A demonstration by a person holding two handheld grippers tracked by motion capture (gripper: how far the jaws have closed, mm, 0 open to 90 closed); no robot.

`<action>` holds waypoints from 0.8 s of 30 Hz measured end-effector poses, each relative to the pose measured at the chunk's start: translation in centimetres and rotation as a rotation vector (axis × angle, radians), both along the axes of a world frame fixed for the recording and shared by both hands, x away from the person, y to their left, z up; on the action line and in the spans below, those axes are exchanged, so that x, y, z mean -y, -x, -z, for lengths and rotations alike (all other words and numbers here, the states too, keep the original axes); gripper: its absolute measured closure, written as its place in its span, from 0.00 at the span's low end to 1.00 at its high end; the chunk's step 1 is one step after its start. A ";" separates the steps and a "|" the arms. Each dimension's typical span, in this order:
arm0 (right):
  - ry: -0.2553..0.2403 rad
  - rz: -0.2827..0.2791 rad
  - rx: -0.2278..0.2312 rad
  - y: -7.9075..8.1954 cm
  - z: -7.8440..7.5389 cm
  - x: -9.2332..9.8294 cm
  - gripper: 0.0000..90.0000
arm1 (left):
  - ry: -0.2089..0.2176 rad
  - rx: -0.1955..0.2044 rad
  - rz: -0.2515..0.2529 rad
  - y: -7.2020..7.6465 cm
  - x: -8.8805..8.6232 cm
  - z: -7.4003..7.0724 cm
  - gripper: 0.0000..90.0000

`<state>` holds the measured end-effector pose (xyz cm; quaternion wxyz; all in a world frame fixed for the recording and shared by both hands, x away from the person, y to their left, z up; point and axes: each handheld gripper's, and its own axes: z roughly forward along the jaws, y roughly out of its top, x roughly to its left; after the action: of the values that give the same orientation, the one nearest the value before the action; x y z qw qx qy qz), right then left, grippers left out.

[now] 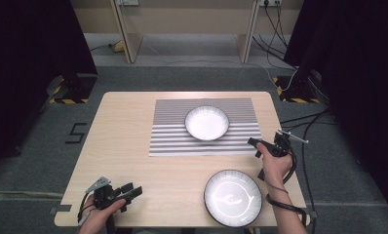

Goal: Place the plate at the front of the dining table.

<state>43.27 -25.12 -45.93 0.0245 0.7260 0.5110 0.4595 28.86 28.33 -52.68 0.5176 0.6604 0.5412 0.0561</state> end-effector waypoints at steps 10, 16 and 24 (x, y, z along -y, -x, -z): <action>-0.005 0.005 0.010 1.8 -0.1 1.0 0.60 | -0.002 0.001 -0.001 0.0 0.0 0.0 0.46; -0.001 0.006 0.019 2.8 -0.2 1.5 0.60 | -0.002 0.002 -0.002 0.1 0.1 0.0 0.46; 0.012 0.013 0.030 4.5 0.1 2.2 0.60 | -0.002 0.002 -0.002 0.1 0.1 0.0 0.46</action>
<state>38.77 -27.29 -45.99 0.0395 0.7221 0.5087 0.4672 28.77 28.24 -52.65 0.5174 0.6602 0.5413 0.0581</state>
